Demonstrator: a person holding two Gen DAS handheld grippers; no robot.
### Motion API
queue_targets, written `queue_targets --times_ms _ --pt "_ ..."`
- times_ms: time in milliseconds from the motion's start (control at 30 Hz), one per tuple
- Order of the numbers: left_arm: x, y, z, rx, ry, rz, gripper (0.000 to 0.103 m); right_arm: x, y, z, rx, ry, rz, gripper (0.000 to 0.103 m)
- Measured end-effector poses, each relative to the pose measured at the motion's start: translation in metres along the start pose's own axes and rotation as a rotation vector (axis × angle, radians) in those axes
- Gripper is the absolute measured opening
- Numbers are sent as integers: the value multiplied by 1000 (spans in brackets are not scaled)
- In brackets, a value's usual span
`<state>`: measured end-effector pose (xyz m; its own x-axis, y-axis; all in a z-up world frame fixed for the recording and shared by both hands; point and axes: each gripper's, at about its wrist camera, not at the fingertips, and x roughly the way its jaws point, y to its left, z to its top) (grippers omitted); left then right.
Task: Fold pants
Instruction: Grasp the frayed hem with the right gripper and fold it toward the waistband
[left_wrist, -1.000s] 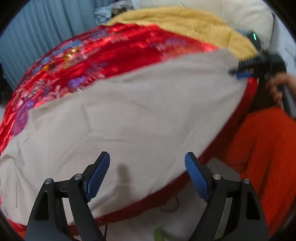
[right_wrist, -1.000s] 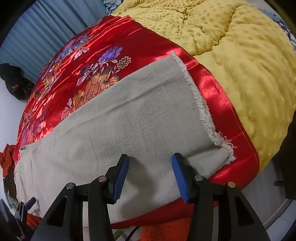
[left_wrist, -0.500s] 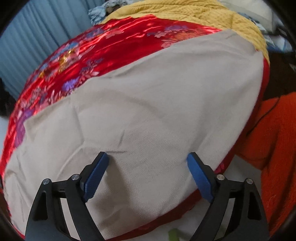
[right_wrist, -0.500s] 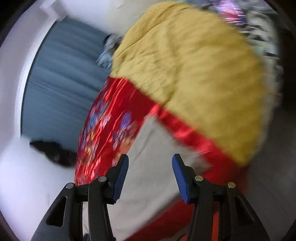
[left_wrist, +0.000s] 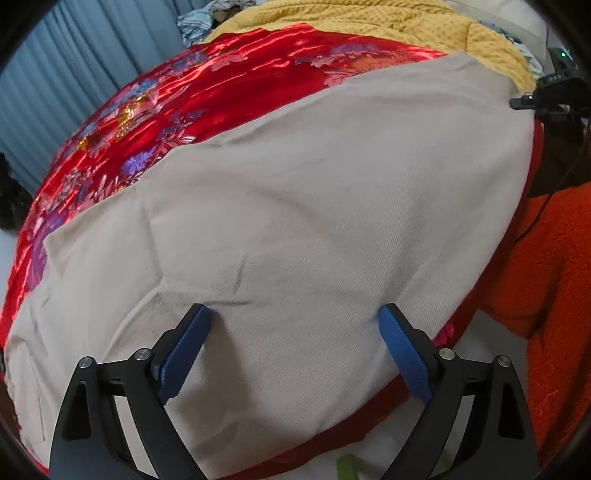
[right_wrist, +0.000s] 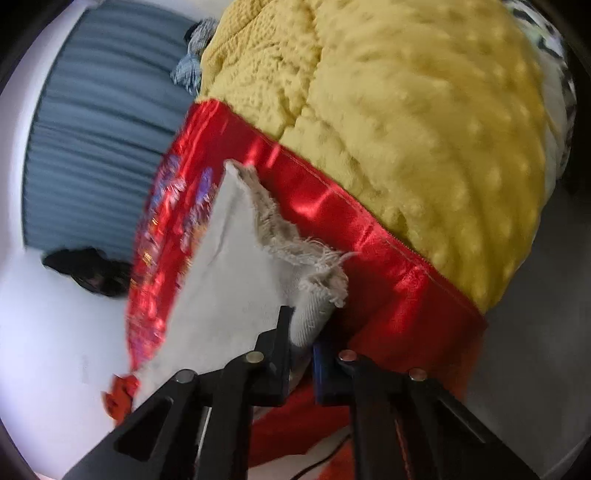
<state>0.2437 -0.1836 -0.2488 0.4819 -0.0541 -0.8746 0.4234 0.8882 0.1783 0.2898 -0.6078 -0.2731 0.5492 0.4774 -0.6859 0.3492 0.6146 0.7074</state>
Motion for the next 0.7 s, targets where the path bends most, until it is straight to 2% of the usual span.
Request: queue_targets --times_ms 100,200,267,367,467,567,600,700 --pt "-15 23 5 -94 12 -60 89 -23 16 -6 -51 -67 41 7" --pt "-48 63 3 -238 -44 -98 89 -58 58 -13 -163 -127 150 7" --pt "-67 91 -2 -314 -80 -94 89 -77 92 -19 -255 -151 181 7" --pt "-96 141 -22 -445 -139 -41 89 -104 161 -34 -420 -164 252 7" --pt "-111 188 -55 -590 -173 8 90 -108 226 -59 -545 -148 323 7" --pt "-111 228 -102 -761 -155 27 90 -101 296 -92 -667 -101 424 7" --pt "-109 235 -112 -794 -150 29 90 -94 324 -108 -718 -71 459 7" --pt "-110 250 -150 -886 -140 67 89 -66 378 -160 -853 6 499 7"
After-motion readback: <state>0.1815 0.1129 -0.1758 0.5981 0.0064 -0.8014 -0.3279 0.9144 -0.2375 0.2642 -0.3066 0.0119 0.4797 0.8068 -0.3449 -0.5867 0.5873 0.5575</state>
